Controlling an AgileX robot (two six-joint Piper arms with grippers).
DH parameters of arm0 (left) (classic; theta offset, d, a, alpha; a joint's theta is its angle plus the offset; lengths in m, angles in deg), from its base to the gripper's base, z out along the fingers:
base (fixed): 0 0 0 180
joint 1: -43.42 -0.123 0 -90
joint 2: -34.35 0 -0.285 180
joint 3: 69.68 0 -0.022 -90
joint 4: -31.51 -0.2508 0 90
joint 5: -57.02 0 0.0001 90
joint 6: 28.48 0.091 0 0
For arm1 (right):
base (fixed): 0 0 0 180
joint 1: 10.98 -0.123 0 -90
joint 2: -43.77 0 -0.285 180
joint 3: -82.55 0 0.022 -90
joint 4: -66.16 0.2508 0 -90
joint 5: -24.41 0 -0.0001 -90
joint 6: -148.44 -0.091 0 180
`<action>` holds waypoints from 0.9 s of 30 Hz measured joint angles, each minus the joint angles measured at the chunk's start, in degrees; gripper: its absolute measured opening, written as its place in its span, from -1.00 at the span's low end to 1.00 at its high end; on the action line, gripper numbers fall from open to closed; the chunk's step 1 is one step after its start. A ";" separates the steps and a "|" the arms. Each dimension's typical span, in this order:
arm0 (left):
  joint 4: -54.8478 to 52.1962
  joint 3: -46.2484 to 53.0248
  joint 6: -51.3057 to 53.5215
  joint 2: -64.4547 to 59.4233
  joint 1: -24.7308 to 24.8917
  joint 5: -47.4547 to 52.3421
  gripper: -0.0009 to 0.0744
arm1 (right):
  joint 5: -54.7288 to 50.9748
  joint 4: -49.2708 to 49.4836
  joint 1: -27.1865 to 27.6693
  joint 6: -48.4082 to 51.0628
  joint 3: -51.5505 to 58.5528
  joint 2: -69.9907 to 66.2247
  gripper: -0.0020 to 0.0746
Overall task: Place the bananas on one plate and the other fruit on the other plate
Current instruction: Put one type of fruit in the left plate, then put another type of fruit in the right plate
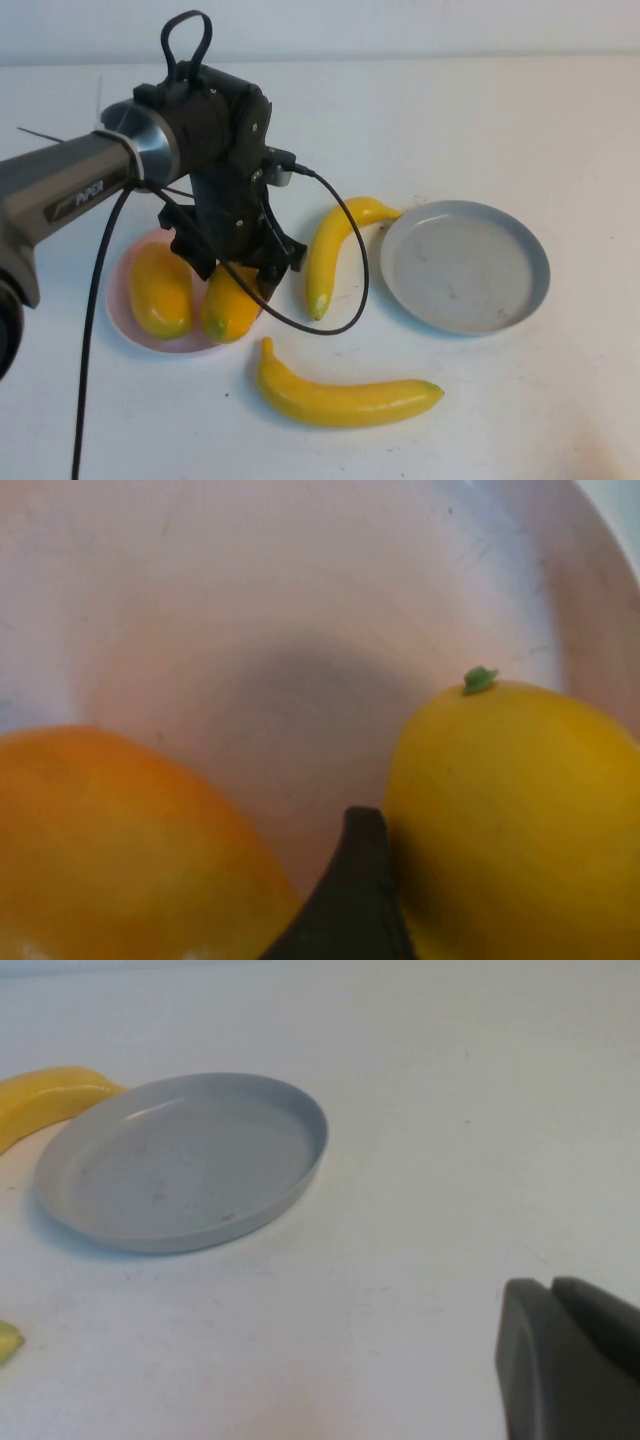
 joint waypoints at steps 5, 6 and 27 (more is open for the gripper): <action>-0.45 0.00 -0.12 0.55 0.00 -1.65 0.80 | 0.00 0.00 0.00 0.00 0.00 0.00 -0.99; -0.68 0.00 -0.25 0.87 0.00 -1.90 0.80 | 0.00 0.00 0.00 0.00 0.00 0.00 -0.99; -5.53 33.30 -3.67 41.38 3.23 -20.10 -0.96 | -0.05 0.21 0.00 0.00 0.00 0.00 -0.99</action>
